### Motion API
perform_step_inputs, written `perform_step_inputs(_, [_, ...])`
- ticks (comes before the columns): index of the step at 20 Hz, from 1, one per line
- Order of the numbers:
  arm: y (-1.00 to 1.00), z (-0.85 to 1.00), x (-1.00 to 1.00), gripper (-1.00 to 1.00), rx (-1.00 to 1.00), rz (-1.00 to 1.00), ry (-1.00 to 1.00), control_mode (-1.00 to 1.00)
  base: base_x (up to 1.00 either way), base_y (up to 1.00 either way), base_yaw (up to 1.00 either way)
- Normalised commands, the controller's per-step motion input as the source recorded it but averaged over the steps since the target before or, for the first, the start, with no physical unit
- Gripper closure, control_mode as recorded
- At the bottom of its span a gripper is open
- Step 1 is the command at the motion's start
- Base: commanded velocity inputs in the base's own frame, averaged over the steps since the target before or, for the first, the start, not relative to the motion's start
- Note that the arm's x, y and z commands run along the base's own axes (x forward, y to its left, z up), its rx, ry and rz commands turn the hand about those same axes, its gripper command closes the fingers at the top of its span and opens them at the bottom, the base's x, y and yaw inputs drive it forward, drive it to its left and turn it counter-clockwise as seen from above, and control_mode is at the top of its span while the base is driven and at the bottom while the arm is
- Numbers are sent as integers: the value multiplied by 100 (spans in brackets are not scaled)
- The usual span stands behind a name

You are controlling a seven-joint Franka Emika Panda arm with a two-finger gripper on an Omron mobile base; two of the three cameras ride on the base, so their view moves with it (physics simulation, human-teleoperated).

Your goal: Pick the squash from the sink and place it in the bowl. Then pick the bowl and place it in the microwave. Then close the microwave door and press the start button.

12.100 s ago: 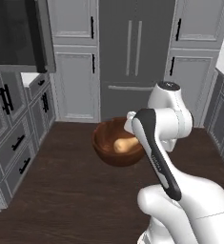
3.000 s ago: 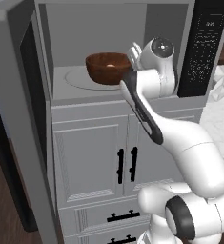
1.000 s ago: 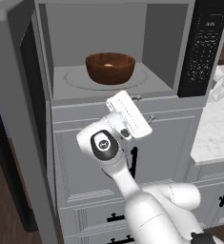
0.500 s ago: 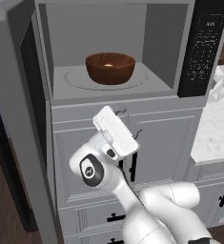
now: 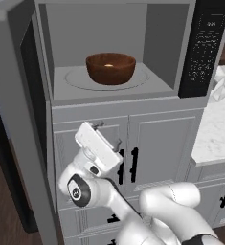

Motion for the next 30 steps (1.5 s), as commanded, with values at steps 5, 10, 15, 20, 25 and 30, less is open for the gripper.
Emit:
perform_step_inputs(5, [84, -40, 0, -100, -1, 0, 0, -100, 0, 0, 0])
perform_step_inputs(10, [89, -29, 0, -100, 0, 2, 0, -100, 0, 0, 0])
perform_step_inputs(15, [71, -33, 0, -100, 5, 6, 0, -100, 0, 0, 0])
perform_step_inputs(20, [67, -20, 0, -100, 6, 8, -1, -100, 0, 0, 0])
perform_step_inputs(25, [53, 11, -1, -100, 5, 8, -7, -100, 0, 0, 0])
perform_step_inputs(30, [18, 49, -16, -100, 5, 1, -9, -100, 0, 0, 0])
